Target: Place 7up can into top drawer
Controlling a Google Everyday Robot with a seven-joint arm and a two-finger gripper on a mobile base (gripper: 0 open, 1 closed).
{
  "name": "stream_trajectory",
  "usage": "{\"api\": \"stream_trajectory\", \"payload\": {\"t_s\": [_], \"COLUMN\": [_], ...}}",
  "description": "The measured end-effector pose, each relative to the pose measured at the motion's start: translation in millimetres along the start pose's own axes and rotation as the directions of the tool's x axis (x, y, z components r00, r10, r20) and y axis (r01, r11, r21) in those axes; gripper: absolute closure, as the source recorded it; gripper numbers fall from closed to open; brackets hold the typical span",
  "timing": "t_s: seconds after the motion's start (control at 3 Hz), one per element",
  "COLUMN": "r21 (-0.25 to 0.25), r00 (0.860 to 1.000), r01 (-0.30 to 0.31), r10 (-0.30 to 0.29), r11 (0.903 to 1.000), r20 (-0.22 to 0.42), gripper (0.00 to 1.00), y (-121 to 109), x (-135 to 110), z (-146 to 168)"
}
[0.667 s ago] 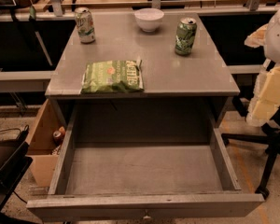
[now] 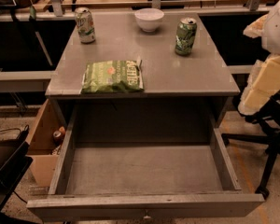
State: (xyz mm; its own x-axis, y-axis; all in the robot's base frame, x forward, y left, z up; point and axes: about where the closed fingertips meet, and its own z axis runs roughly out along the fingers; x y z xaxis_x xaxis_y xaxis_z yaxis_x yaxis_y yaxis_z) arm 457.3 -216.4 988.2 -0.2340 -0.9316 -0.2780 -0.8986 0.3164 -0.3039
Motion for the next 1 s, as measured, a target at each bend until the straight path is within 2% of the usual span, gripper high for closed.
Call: {"api": "stream_trajectory", "payload": {"t_s": [0.33, 0.67, 1.0], "r21": [0.039, -0.012, -0.061], "r00": [0.973, 0.864, 0.701], "r01": [-0.122, -0.226, -0.224], "r10": [0.111, 0.207, 0.204], "r11": [0.9918, 0.974, 0.9726], "r20": [0.204, 0.458, 0.683], "gripper": [0.0, 0.0, 0.0], "y": [-45.3, -70.6, -85.4], "x": [-22.8, -66.6, -127.4], "z": [15.4, 42.0, 55.5]}}
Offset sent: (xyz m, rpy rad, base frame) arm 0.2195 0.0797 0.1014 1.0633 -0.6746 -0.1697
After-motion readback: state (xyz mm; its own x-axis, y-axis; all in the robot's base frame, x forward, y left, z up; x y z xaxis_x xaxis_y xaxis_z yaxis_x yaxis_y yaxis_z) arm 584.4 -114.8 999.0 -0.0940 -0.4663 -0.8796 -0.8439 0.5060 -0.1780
